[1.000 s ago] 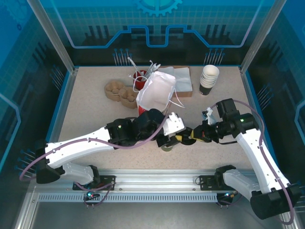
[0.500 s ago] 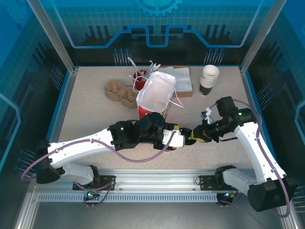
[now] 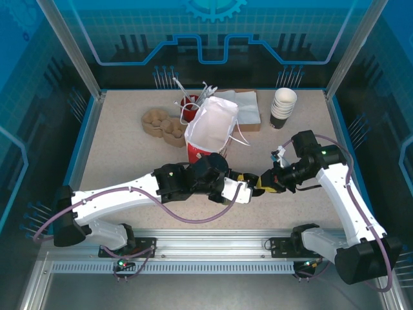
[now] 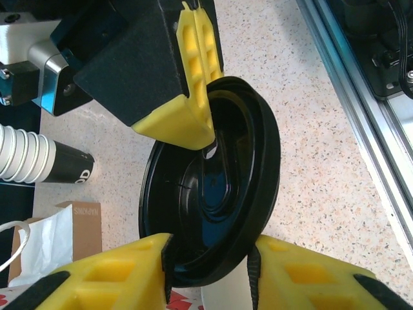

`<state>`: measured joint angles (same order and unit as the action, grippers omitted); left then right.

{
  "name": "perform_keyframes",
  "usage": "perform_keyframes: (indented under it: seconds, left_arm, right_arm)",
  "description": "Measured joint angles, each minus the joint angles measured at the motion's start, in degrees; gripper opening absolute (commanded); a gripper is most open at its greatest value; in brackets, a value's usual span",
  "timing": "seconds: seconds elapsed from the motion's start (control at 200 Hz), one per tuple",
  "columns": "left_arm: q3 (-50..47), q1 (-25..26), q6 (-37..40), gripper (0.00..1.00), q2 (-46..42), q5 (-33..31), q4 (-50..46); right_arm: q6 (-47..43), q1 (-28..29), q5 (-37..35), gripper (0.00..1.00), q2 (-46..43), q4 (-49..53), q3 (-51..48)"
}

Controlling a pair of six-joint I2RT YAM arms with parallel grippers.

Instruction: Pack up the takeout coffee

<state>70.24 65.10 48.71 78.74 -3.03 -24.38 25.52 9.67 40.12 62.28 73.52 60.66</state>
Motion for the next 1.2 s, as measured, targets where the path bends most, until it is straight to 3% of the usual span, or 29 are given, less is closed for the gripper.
perform_keyframes:
  seconds: [0.345, 0.925, 1.091, 1.196]
  left_arm:
    - [0.0, 0.57, 2.93, 0.36, 0.37, -0.63, 0.39]
    - [1.33, 2.8, 12.11, 0.13, 1.84, -5.16, -1.29]
    - [1.62, 2.8, 12.26, 0.12, 1.84, -5.18, -1.27]
    - [1.73, 2.8, 10.12, 0.12, 1.84, -5.11, -0.35]
  right_arm:
    - [-0.59, -0.37, 0.0, 0.0, 0.42, 0.55, 0.0]
    - [-1.9, -0.74, -0.63, 0.0, 1.66, 1.53, 0.11]
    - [-1.84, -1.84, -0.13, 0.19, 1.4, 1.46, 0.22]
    - [-1.86, -3.34, 0.63, 0.36, 0.35, 1.05, 1.14]
